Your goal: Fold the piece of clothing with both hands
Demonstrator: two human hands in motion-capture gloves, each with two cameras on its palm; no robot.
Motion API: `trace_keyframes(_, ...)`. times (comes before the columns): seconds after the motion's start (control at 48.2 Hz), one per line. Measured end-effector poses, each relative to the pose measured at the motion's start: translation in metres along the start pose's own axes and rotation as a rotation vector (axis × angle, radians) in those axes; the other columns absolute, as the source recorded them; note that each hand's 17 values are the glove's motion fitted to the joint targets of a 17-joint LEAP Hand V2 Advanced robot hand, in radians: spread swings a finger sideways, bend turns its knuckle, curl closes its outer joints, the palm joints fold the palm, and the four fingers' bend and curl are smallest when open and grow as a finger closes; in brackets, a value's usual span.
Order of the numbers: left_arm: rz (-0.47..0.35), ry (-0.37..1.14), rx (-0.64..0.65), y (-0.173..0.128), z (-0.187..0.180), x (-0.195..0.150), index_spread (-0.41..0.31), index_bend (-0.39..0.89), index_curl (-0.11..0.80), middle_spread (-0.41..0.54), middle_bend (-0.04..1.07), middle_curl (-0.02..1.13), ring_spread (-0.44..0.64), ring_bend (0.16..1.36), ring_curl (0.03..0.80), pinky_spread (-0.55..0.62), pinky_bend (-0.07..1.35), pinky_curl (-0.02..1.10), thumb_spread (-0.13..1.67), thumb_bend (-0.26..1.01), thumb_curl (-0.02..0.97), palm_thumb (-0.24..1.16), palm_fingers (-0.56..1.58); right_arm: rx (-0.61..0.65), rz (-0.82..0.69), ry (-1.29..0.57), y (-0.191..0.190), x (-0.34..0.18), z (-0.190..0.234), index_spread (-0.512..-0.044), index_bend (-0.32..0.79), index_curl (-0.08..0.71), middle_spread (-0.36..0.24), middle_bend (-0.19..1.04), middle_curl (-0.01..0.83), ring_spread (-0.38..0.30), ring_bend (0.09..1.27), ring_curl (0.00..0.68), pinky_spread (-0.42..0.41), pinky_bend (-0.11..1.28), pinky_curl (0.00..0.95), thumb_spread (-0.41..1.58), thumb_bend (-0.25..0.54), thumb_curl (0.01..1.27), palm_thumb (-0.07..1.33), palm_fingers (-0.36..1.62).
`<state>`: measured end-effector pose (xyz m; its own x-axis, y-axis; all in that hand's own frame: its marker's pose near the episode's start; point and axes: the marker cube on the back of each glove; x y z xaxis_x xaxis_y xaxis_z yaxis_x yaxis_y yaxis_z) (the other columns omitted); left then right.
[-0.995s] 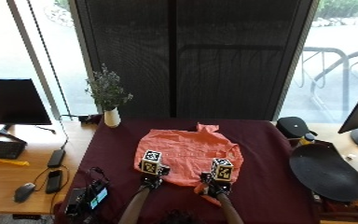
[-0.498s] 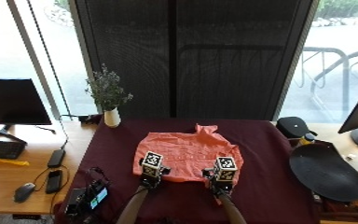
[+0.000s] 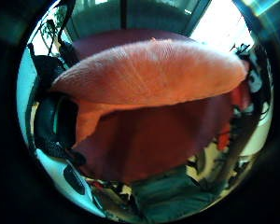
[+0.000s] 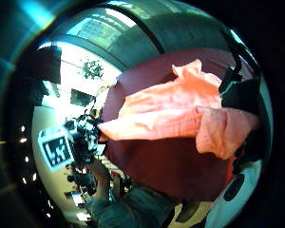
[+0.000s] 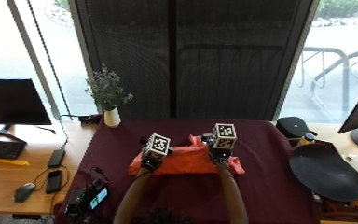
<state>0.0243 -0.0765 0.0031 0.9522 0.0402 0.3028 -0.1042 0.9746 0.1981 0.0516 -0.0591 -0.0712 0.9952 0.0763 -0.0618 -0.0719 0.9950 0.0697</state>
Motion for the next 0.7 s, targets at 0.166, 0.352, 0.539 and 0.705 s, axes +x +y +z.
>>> trace_keyframes(0.166,-0.035,0.018,0.015,-0.052,0.025,0.016,-0.310,0.29,0.513,-0.344,0.65,0.58,-0.33,0.58,0.438,0.08,0.08,0.08,1.31,0.00,0.313,0.72,1.08,0.213,0.014,0.042,-0.073,-0.025,0.024,-0.259,0.17,0.377,-0.141,0.36,0.470,-0.197,0.67,0.477,-0.119,0.36,0.355,1.20,0.118,0.42,1.20,1.14)
trace_keyframes(0.352,-0.149,-0.005,0.088,-0.078,0.053,-0.007,-0.305,0.29,0.525,-0.336,0.65,0.58,-0.31,0.54,0.432,0.11,0.09,0.06,1.36,0.00,0.303,0.74,1.05,0.440,0.069,0.016,-0.104,-0.031,0.048,-0.266,0.16,0.385,-0.146,0.32,0.469,-0.195,0.64,0.474,-0.096,0.33,0.362,1.13,0.098,0.45,1.22,1.14)
trace_keyframes(0.539,-0.220,0.112,0.015,-0.059,0.083,-0.019,-0.195,-0.10,0.385,-0.313,0.71,0.61,-0.29,0.67,0.481,0.12,0.23,0.11,1.35,-0.02,0.299,0.72,0.81,0.477,0.068,-0.020,-0.106,-0.012,0.060,-0.272,0.06,0.351,-0.136,0.27,0.466,-0.159,0.56,0.469,0.007,0.35,0.392,1.07,0.073,0.48,1.23,0.80)
trace_keyframes(0.705,-0.243,0.164,0.007,-0.042,0.077,-0.032,-0.103,-0.01,0.273,-0.238,0.57,0.55,-0.17,0.64,0.456,0.16,0.40,0.19,1.33,-0.02,0.301,0.69,0.56,0.437,0.106,-0.102,-0.077,0.027,0.041,-0.250,0.03,0.266,-0.086,0.19,0.438,-0.096,0.49,0.429,0.128,0.48,0.408,1.16,0.084,0.49,1.23,0.55)
